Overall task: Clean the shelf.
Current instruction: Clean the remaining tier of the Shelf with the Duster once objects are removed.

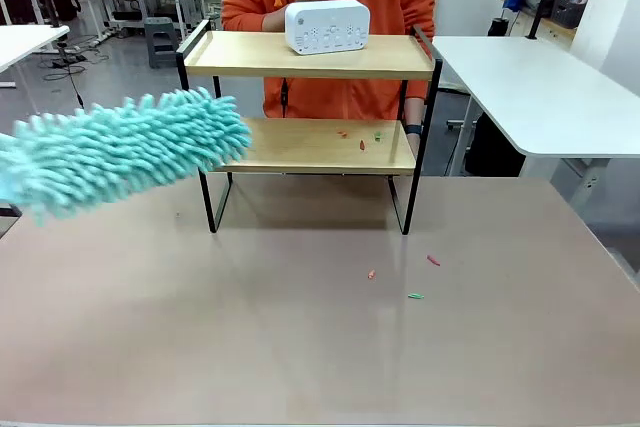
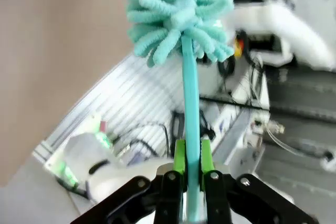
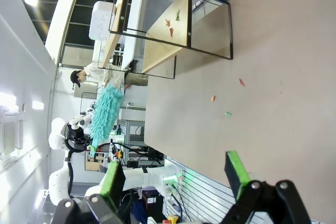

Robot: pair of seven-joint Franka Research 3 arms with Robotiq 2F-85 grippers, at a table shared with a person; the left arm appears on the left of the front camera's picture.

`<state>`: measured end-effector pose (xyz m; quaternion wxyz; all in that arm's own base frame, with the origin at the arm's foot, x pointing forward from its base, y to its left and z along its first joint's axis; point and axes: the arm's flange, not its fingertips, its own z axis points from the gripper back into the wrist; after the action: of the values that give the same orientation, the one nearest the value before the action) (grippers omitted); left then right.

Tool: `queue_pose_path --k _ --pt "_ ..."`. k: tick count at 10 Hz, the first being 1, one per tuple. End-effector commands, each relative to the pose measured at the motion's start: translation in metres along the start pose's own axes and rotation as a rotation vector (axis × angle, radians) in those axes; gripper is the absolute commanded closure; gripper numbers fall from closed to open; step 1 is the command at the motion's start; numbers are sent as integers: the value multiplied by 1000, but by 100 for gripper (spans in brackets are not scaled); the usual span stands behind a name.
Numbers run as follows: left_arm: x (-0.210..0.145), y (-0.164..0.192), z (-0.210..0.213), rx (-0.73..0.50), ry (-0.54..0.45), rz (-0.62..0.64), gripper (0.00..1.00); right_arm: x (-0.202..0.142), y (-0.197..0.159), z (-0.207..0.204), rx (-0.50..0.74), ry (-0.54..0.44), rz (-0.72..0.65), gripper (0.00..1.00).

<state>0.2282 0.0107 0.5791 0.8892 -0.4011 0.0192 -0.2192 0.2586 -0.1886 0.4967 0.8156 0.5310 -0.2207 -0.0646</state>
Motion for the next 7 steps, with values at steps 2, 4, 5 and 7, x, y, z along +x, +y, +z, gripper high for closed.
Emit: queue_pose_path --k 2,4,5,7 --pt "0 0 0 0 0 0 87 3 1 -1 23 -15 26 0" --pt "0 0 0 0 0 0 87 3 1 -1 23 -15 26 0" --pt "12 -3 -22 19 -30 44 87 3 1 -1 23 -15 26 0" --pt "25 -3 -27 -23 -162 150 87 3 1 -1 23 -15 26 0"
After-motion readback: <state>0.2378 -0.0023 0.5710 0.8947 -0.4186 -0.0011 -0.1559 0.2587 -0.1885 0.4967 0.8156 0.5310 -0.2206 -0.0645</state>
